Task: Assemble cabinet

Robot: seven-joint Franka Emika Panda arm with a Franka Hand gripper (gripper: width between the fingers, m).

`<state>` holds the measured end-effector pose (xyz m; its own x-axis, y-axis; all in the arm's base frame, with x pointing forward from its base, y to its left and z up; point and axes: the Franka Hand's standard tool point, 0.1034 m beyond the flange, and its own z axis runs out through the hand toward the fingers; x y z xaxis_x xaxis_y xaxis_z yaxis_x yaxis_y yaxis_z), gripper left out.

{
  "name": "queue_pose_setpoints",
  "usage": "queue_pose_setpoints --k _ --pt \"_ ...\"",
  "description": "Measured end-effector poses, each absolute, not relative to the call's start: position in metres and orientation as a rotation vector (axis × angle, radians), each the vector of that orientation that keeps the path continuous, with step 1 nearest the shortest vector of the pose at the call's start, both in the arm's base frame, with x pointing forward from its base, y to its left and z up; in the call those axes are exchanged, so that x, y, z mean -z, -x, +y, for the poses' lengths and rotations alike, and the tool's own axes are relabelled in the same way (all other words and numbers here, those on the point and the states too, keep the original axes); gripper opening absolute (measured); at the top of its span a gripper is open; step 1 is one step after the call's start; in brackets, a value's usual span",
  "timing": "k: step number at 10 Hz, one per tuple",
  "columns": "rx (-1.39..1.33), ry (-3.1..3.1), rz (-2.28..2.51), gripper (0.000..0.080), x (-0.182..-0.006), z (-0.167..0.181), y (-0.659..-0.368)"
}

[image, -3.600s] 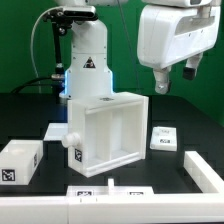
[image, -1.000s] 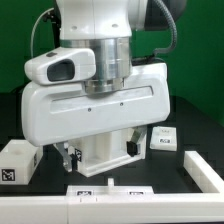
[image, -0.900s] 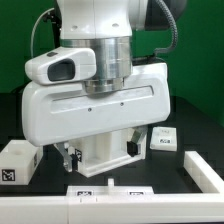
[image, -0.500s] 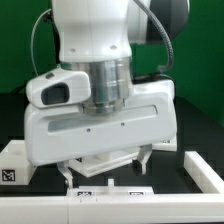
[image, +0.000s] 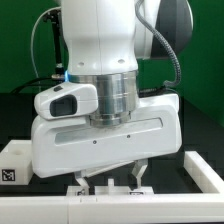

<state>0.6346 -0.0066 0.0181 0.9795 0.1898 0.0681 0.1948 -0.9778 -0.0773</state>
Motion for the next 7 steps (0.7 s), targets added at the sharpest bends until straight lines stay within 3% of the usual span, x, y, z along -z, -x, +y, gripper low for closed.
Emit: queue_pose_setpoints --k 1,2,3,4,6,7 --pt "0.092 3.042 -0.296 0.0360 -0.018 -0.007 -0.635" --pt "0.092 3.042 -0.296 0.0225 -0.018 -0.007 -0.635" --pt "0.092 3.042 -0.296 0.0225 -0.018 -0.007 -0.635" --pt "0.073 3.043 -0.290 0.0068 -0.019 -0.009 -0.631" --pt "0.049 3.043 -0.286 0.0068 -0.027 -0.013 -0.629" --pt "0.043 3.046 -0.295 0.0067 -0.040 -0.019 -0.628"
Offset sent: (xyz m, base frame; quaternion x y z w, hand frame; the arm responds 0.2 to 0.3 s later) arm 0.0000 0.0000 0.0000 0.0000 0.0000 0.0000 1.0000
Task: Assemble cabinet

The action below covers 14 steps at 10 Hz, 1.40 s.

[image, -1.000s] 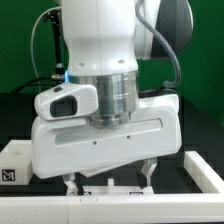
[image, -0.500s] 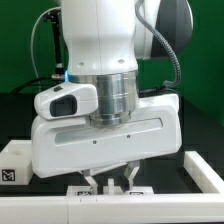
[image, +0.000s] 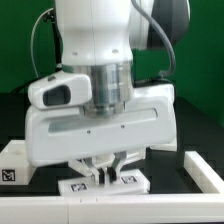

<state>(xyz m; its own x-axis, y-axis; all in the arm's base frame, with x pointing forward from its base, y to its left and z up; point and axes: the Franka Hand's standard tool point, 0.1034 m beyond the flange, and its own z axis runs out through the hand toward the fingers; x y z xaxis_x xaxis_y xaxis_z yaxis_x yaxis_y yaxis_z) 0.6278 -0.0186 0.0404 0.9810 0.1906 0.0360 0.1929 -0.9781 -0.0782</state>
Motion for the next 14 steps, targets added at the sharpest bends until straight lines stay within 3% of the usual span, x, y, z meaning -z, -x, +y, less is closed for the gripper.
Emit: queue_pose_setpoints --k 3,7,10,14 --pt "0.041 3.057 -0.302 0.0067 -0.080 -0.041 -0.626" --pt "0.035 3.054 -0.255 0.0067 -0.063 -0.045 -0.614" --pt "0.066 2.963 -0.880 0.0067 -0.075 -0.097 -0.590" --pt "0.076 2.971 -0.828 0.0067 -0.075 -0.098 -0.586"
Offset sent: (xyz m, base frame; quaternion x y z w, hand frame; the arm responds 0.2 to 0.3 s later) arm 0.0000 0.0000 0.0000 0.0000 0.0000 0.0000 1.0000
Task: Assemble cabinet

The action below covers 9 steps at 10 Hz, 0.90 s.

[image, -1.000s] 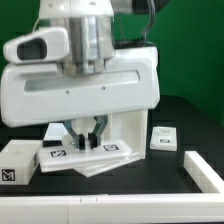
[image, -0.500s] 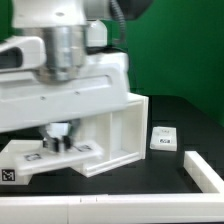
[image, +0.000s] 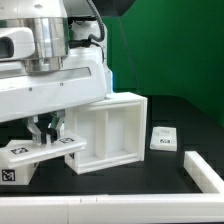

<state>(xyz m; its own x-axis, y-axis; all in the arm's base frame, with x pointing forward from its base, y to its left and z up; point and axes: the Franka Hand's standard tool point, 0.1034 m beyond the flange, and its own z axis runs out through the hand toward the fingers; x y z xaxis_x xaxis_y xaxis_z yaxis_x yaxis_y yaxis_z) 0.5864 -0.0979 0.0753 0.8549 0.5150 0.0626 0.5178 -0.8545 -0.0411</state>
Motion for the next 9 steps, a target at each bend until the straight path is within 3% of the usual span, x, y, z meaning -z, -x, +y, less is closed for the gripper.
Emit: queue_pose_setpoints --k 4,6,9 --pt "0.092 2.843 -1.227 0.0067 -0.086 -0.139 -0.589" --pt "0.116 2.865 -1.176 0.0067 -0.093 -0.106 -0.598" --pt "0.125 2.900 -1.056 0.0067 -0.120 -0.031 -0.622"
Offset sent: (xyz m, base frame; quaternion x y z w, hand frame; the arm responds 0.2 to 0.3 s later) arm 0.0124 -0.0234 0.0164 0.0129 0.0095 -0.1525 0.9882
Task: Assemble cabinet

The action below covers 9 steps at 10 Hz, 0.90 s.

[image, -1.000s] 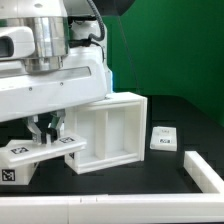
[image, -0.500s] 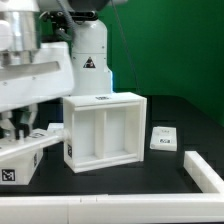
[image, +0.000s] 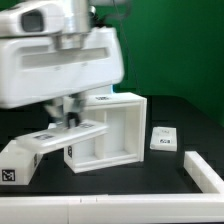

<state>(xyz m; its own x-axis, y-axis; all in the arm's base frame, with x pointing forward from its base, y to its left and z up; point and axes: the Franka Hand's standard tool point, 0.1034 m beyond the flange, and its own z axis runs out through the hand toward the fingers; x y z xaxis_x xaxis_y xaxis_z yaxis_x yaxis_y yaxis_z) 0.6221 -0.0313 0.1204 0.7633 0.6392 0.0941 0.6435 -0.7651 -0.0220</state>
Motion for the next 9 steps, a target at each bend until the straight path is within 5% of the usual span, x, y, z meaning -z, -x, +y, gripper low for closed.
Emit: queue_pose_setpoints --k 5,8,9 --pt "0.139 2.898 -1.069 0.0067 -0.120 -0.016 -0.624" --pt "0.245 2.906 -1.151 0.0067 -0.128 0.070 -0.617" --pt "0.252 2.907 -1.158 0.0067 -0.131 0.064 -0.618"
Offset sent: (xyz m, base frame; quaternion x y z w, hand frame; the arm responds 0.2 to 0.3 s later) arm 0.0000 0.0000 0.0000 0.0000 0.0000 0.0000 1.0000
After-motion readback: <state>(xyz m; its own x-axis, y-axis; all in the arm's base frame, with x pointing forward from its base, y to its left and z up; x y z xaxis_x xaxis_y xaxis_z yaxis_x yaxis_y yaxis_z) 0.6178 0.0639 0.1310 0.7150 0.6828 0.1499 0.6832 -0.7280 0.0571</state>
